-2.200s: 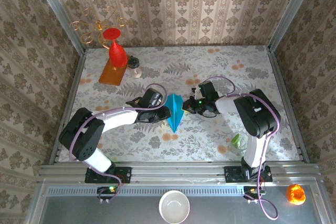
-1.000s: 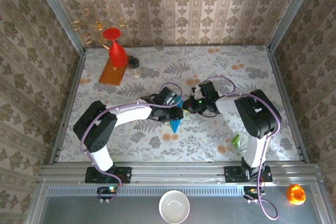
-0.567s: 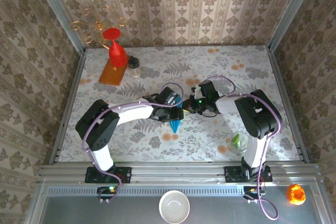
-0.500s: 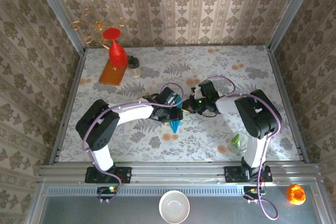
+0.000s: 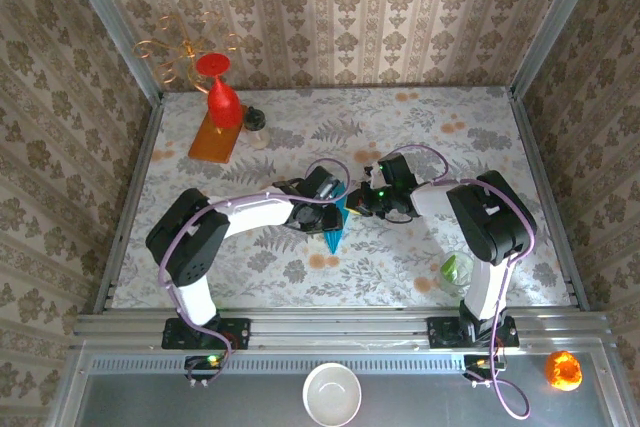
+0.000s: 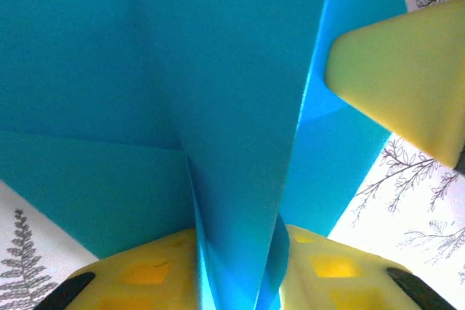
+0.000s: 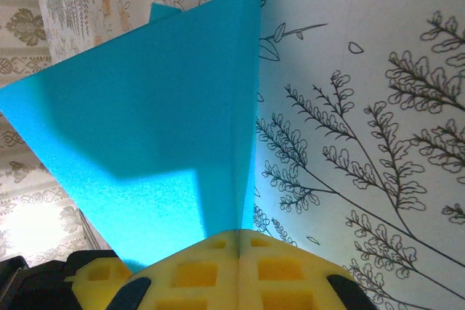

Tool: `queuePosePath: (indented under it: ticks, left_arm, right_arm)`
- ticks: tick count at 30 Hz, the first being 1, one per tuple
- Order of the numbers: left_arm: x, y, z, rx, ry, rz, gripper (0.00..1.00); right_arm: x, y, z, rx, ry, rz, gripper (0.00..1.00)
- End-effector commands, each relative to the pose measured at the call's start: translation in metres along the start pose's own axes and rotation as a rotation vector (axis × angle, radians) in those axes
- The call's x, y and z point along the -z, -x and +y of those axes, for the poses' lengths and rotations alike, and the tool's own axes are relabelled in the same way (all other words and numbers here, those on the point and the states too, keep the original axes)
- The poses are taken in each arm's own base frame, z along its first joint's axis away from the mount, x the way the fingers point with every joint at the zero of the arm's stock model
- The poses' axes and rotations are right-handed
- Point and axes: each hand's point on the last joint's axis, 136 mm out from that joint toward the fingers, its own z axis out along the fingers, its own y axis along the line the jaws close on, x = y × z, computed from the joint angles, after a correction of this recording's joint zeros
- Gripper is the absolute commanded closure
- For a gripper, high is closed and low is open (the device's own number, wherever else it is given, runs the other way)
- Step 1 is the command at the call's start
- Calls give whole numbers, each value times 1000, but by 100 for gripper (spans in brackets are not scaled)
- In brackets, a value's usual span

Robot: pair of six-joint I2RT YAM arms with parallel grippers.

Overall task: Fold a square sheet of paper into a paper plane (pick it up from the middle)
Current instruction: Move the paper plane to the top-center of the table.

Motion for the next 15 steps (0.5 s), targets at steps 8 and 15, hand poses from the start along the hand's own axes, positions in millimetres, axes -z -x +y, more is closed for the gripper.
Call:
queuePosePath:
  ticks: [8,15]
  left_arm:
    - [-1,5,8,6,59,11,75]
    - [0,7,11,-5,86,14,85]
  right_arm:
    - [14,8,23,50,13,-17,72]
    - [47,21,9,77,-94,-116,47]
